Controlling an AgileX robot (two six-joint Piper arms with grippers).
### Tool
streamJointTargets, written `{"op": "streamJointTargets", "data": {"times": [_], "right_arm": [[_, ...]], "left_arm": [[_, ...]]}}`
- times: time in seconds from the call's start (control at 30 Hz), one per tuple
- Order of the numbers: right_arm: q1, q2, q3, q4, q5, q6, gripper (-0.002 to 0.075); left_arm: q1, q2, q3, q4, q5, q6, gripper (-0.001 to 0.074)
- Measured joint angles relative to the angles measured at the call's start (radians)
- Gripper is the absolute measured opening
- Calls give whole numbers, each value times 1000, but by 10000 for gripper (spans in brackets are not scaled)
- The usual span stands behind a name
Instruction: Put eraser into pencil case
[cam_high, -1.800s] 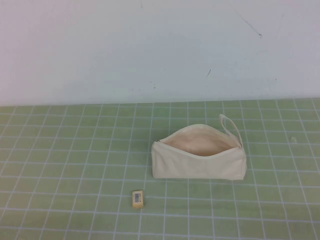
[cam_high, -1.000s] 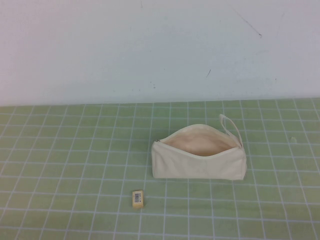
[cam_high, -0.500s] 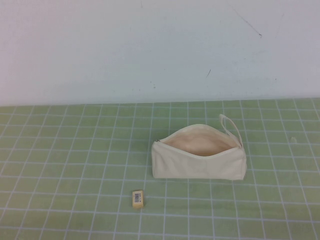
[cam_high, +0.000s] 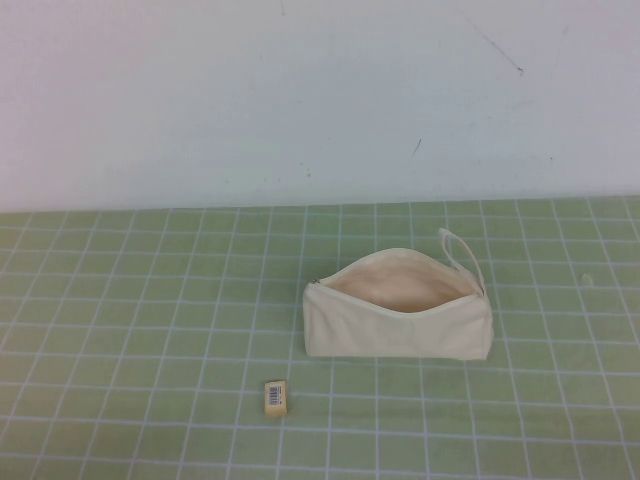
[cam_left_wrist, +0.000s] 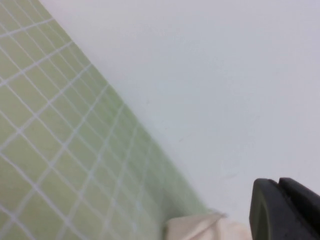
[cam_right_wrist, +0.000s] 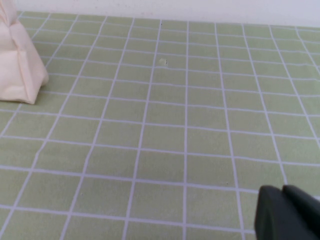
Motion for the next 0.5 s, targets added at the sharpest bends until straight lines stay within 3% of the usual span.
{"op": "streamJointTargets", "data": {"times": [0.3, 0.5], "right_arm": [[0, 0, 0, 0, 0, 0, -1], [0, 0, 0, 0, 0, 0, -1]], "left_arm": [[0, 0, 0, -324, -132, -31, -2], [0, 0, -17, -311, -93, 118, -2]]}}
